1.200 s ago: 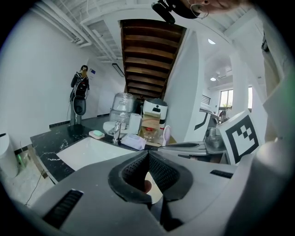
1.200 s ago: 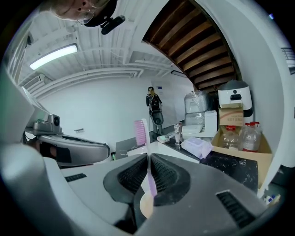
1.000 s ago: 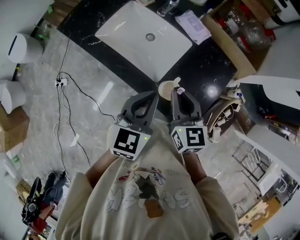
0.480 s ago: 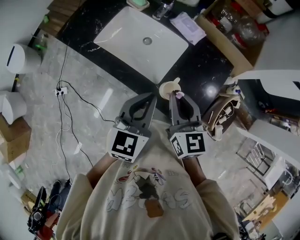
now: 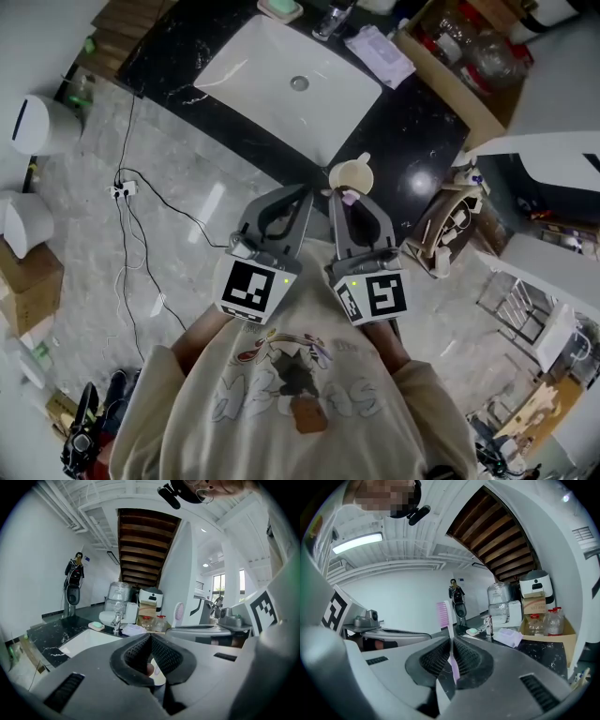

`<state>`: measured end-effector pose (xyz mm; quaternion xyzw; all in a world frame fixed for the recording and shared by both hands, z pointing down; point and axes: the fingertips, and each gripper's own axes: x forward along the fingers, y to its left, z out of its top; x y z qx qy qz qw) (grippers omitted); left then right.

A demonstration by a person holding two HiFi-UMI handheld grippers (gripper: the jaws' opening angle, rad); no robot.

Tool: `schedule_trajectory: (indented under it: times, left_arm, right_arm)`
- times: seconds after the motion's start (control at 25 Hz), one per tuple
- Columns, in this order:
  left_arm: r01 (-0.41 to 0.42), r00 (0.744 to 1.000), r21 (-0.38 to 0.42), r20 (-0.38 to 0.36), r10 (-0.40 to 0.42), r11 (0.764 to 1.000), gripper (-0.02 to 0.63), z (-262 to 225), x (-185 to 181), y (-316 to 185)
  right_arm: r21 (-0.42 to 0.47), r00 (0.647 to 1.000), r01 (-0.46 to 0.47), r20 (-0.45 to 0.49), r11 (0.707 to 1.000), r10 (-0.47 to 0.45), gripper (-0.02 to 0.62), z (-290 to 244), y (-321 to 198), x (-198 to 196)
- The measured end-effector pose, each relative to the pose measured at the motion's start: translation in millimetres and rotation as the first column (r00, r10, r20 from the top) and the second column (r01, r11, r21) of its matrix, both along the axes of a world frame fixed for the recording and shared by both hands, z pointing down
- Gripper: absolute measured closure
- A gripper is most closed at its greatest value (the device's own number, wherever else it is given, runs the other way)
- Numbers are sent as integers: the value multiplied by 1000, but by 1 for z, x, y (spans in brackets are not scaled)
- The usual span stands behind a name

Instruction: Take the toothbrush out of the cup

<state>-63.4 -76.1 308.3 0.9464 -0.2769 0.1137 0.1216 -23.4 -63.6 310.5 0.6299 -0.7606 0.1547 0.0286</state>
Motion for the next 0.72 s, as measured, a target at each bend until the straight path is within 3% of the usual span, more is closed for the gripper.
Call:
schedule_trajectory:
  times: [0.72]
  left_arm:
    - [-5,1000,57,20,4,998,594,-4,-27,1]
  right_arm:
    - [37,1000,-6,-2,999,6,558,-8,1,-29]
